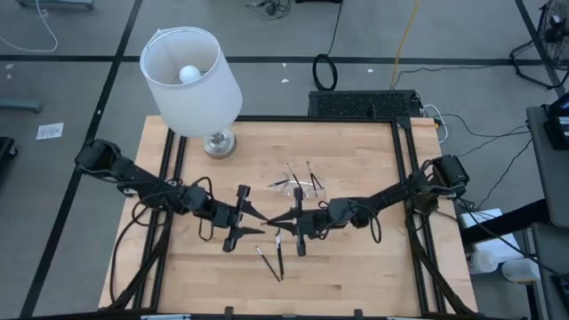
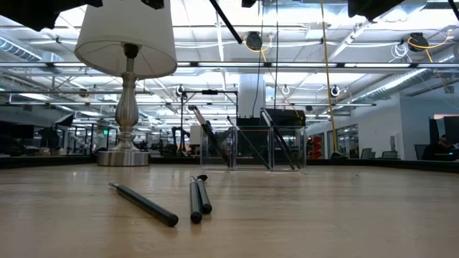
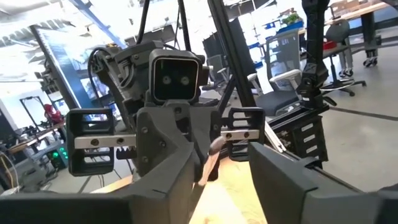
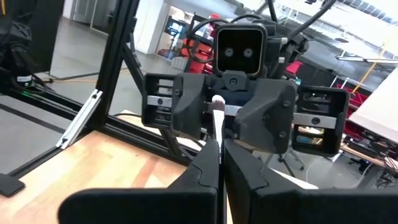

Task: Put items in baskets/containers
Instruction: Put the eyeshadow brush into the transparent organizer

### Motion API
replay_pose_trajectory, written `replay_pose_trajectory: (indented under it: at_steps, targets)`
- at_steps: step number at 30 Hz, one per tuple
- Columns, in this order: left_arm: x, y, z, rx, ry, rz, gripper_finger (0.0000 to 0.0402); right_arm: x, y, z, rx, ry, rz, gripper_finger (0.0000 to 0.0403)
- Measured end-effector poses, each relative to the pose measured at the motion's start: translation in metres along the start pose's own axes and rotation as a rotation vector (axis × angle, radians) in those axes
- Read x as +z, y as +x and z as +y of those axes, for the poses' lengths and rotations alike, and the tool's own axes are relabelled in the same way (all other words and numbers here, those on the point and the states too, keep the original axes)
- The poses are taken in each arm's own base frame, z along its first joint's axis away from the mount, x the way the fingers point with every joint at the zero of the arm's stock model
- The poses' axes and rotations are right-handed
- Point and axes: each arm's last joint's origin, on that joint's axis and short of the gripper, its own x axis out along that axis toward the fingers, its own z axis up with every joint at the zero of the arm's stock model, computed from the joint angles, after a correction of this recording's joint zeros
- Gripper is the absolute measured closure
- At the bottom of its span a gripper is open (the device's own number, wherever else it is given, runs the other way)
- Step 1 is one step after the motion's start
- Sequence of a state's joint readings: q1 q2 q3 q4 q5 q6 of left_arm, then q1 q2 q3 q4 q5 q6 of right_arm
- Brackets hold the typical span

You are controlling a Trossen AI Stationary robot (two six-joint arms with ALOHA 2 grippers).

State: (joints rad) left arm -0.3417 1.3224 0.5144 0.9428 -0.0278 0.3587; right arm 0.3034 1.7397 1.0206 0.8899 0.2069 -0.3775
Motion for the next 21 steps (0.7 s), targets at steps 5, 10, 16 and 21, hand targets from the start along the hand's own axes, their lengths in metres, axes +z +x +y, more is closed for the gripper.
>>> replay_pose_trajectory:
  at_steps: [5,10,16,21]
  targets:
    - [-0.0010,0.0000,0.0034,-0.010,-0.004,-0.005,0.0270,-0.0002,0.0002,-0.0011,-0.003,0.002,-0.001,0.0403]
    - [-0.0012,0.0000,0.0038,-0.008,-0.003,-0.005,0.0295,-0.0003,0.0002,-0.0012,-0.003,0.002,-0.001,0.0403]
    - [-0.0012,0.0000,0.0038,-0.008,0.007,-0.005,0.0355,-0.0003,0.0002,-0.0012,-0.002,0.000,-0.001,0.0403]
    - [-0.0012,0.0000,0.0038,-0.007,0.001,-0.003,0.0388,-0.0002,0.0002,-0.0010,-0.001,0.000,-0.002,0.0402]
